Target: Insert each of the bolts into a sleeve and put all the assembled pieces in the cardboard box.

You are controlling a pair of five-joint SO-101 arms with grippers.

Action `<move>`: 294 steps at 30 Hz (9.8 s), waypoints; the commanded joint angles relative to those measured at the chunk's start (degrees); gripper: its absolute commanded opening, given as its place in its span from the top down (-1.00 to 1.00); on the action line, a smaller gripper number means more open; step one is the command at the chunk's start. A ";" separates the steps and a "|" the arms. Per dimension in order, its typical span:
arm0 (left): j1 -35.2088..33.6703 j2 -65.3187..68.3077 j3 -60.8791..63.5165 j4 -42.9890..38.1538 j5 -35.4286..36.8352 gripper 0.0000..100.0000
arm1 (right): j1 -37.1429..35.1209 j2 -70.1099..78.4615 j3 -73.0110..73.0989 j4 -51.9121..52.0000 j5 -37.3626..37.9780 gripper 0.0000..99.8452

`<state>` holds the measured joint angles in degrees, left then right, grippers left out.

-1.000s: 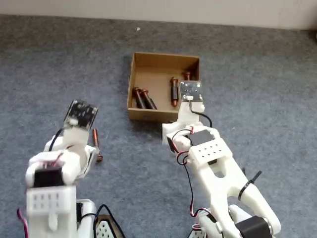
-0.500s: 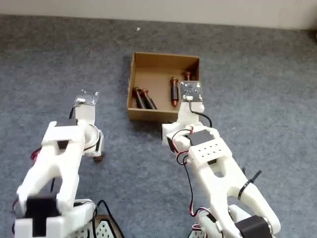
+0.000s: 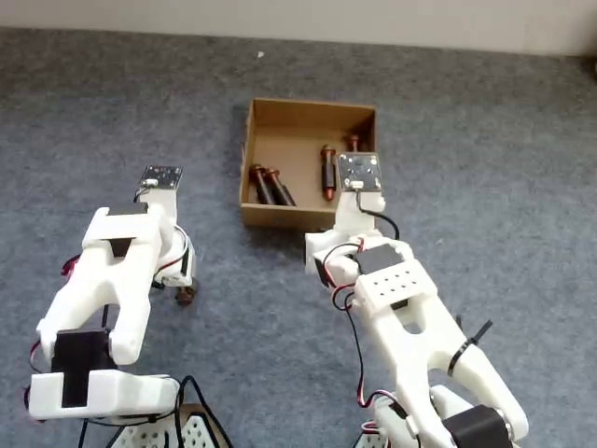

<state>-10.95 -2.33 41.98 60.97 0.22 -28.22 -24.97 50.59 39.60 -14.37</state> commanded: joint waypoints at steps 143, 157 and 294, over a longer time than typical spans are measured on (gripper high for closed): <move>0.66 -34.68 1.89 2.37 -48.26 0.99 | 2.24 -11.47 0.13 -1.45 -0.09 0.99; 14.46 -71.52 8.13 1.93 -10.37 0.99 | 1.98 -33.01 10.15 -1.71 -0.09 0.99; 7.52 -101.67 55.16 0.70 -8.70 0.85 | 4.00 -76.88 42.68 -27.56 11.96 0.99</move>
<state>-3.03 -103.69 95.87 62.20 -8.04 -26.55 -103.47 95.87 14.11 -0.57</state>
